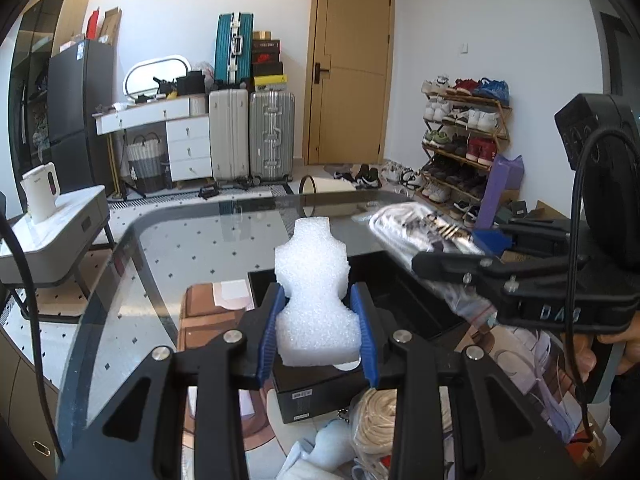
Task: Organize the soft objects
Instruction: 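Lift and carry the foam and the adidas bag over the black box, then lower both held items into the black box and open both grippers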
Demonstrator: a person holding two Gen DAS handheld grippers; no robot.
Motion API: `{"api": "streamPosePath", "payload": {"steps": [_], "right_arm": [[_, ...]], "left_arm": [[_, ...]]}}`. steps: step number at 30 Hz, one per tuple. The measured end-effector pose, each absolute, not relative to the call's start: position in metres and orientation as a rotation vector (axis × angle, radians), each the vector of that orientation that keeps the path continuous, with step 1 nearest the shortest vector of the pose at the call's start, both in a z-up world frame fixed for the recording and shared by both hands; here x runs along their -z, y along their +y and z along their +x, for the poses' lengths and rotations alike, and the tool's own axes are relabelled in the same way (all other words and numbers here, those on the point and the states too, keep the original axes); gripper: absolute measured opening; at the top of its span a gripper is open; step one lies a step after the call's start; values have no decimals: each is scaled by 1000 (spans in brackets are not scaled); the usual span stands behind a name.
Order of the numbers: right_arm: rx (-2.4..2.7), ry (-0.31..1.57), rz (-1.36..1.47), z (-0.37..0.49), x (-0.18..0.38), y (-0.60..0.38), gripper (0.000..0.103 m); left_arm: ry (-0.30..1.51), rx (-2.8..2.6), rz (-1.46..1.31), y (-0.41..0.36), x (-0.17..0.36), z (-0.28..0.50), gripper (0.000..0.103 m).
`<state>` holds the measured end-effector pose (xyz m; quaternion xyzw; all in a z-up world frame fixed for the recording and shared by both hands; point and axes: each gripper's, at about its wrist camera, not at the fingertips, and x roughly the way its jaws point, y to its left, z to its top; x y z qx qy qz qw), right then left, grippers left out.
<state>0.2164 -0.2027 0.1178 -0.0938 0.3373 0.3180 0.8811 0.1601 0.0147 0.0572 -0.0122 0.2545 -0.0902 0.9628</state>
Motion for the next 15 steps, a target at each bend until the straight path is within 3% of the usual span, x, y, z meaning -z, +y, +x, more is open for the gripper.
{"api": "streamPosePath", "payload": {"steps": [15], "right_arm": [[-685,921,-288,260,-72,-182,42]], "left_arm": [[611,210,7,7,-40,185,33]]}}
